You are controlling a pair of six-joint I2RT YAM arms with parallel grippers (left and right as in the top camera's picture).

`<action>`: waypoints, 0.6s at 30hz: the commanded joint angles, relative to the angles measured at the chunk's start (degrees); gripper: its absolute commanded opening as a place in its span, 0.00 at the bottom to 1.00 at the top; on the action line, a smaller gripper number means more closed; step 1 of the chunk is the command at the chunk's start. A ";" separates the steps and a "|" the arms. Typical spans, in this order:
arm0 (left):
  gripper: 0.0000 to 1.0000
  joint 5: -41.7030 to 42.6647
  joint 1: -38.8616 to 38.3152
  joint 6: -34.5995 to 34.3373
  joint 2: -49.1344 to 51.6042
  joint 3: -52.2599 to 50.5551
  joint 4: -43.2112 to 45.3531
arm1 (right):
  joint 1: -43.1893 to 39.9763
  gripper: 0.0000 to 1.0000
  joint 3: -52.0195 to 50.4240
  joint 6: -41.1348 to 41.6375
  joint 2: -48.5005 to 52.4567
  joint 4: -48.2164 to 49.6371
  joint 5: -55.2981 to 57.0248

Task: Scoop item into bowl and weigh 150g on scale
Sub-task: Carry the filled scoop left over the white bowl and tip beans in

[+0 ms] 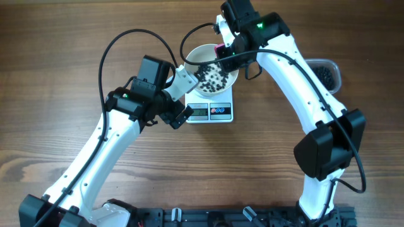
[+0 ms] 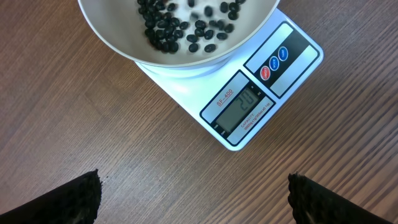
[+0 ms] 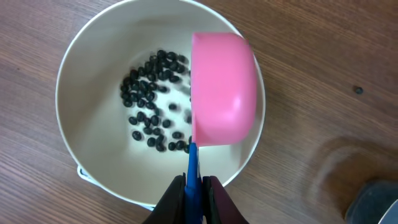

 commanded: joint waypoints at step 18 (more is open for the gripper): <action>1.00 0.90 0.22 1.14 -0.48 -0.20 -0.04 | 2.82 0.04 1.42 -1.51 -7.10 0.96 3.85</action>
